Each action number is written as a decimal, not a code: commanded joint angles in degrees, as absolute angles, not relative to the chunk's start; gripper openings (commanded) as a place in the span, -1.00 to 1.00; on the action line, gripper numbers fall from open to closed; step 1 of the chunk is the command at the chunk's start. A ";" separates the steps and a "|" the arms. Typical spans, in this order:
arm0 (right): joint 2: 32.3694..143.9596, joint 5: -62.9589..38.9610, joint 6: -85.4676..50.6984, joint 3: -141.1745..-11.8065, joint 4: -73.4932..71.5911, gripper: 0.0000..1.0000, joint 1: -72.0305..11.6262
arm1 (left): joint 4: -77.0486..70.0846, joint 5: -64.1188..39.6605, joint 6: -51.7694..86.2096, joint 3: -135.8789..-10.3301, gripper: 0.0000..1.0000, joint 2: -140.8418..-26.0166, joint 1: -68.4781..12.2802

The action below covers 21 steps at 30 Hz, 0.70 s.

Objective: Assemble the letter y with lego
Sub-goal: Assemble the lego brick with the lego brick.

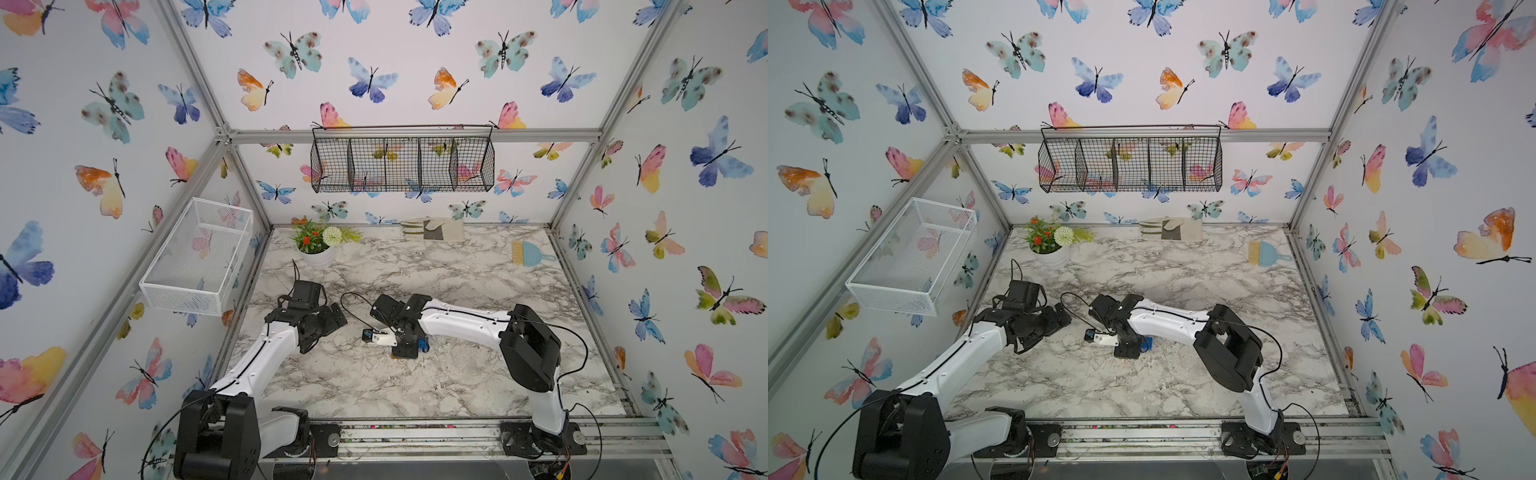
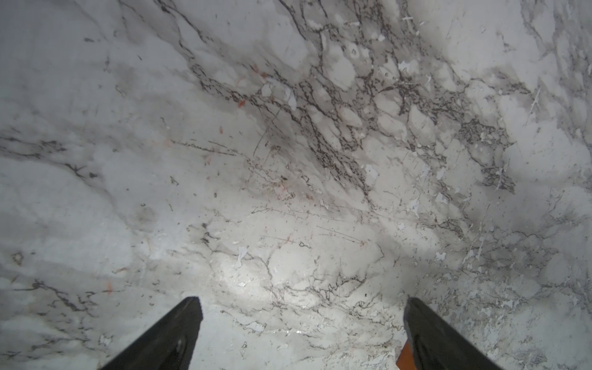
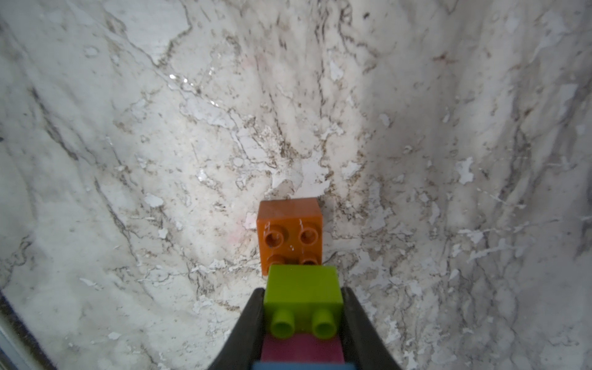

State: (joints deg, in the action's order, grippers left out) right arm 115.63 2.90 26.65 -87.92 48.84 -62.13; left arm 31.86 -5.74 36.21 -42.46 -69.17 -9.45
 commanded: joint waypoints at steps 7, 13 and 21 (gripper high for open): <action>118.19 2.31 27.51 -89.14 50.53 -0.42 -63.02 | 31.11 -7.10 35.94 -41.02 0.99 -69.68 -9.18; 118.71 2.02 27.60 -88.70 50.23 -0.41 -63.12 | 30.98 -7.17 35.87 -41.05 0.99 -69.78 -9.13; 118.93 4.04 27.67 -88.09 50.38 -0.42 -63.95 | 30.81 -7.58 36.12 -40.61 0.99 -69.44 -9.06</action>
State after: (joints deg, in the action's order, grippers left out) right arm 116.68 3.20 27.16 -88.53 48.84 -62.85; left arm 30.76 -6.55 36.23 -41.39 -69.30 -9.43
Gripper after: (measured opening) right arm 0.353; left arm 0.995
